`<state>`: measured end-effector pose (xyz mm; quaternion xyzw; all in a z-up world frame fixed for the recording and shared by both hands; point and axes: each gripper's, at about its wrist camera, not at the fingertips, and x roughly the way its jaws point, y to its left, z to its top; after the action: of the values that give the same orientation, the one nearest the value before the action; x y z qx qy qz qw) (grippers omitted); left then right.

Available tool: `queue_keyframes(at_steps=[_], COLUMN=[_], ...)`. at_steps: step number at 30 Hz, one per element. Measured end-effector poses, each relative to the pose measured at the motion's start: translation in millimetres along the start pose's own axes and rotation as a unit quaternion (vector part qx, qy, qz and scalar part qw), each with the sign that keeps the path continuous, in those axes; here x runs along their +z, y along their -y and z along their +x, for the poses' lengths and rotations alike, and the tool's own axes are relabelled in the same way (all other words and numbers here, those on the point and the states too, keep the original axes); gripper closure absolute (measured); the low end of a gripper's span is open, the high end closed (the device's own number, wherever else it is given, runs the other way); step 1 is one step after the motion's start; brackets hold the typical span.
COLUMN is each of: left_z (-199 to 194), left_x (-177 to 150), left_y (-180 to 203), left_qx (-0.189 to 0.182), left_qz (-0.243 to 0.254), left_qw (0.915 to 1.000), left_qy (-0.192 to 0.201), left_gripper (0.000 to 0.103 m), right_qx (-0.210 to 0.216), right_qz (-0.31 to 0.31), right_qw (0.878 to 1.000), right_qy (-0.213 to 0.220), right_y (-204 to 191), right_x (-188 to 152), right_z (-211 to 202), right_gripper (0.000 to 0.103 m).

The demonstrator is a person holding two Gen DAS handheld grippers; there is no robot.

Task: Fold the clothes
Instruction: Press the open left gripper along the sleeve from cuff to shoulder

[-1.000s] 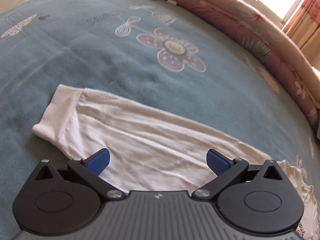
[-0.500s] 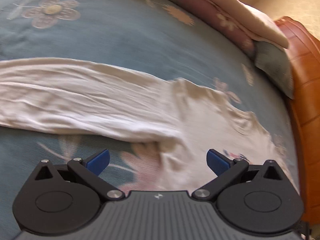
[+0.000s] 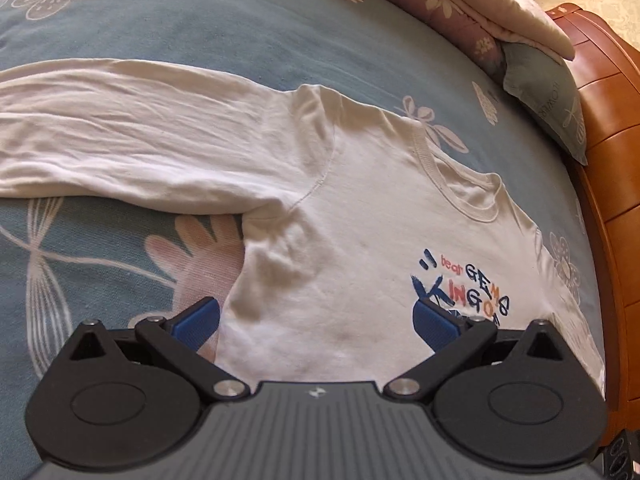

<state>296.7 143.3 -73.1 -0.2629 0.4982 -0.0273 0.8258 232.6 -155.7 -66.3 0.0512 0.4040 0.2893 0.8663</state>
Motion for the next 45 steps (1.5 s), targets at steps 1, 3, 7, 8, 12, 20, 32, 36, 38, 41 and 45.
queue_keyframes(at_steps=[1,3,7,8,12,20,32,36,38,41,45], left_z=[-4.3,-10.9,-1.3,0.2,-13.2,-22.8,-81.4,-76.1,-63.8,-41.9,-25.2], left_x=[-5.2,-16.6,-41.8,-48.6,-74.4,-92.1,14.1,71.8,86.1,90.6,77.0], left_y=[2.1,5.9,2.1,-2.0,-11.5,-16.1,-50.5,-105.1,-129.7,-152.5,-161.9], left_qx=[-0.014,-0.038,-0.017,-0.009,-0.029,-0.043,0.067,0.143,0.165,0.193,0.207], left_qz=[0.0,0.0,-0.007,-0.015,-0.029,-0.005,0.057,0.017,-0.003,0.001,0.025], left_qw=[0.9999,0.9992,0.9994,0.9994,0.9991,0.9991,0.9902,0.9781,0.973,0.9674,0.9652], left_qy=[-0.002,-0.008,-0.029,-0.03,-0.013,-0.001,0.109,0.15,0.162,0.164,0.157], left_gripper=[0.001,0.001,0.001,0.001,0.001,0.001,0.001,0.001,0.001,0.001,0.001], right_qx=[0.005,0.014,0.026,0.027,0.03,0.033,0.002,-0.013,-0.016,-0.018,-0.021], right_qz=[0.011,0.029,0.052,0.054,0.063,0.072,0.017,-0.009,-0.013,-0.017,-0.025], right_qw=[1.0,0.999,0.998,0.998,0.998,0.997,1.0,1.0,1.0,1.0,0.999], right_qy=[-0.002,-0.004,-0.003,-0.002,-0.001,0.002,-0.009,-0.007,-0.003,0.001,0.005], right_y=[2.0,6.3,12.8,13.4,15.4,18.0,2.0,-4.6,-5.8,-6.0,-7.3], right_x=[0.7,1.9,1.5,1.5,1.5,0.4,-2.4,-4.6,-5.1,-5.0,-5.8], right_z=[-0.9,-1.7,-1.4,-1.7,-2.0,-1.8,0.4,3.9,5.0,6.3,7.7], right_gripper=[0.0,0.0,0.0,0.0,0.0,0.0,0.0,0.0,0.0,0.0,0.0])
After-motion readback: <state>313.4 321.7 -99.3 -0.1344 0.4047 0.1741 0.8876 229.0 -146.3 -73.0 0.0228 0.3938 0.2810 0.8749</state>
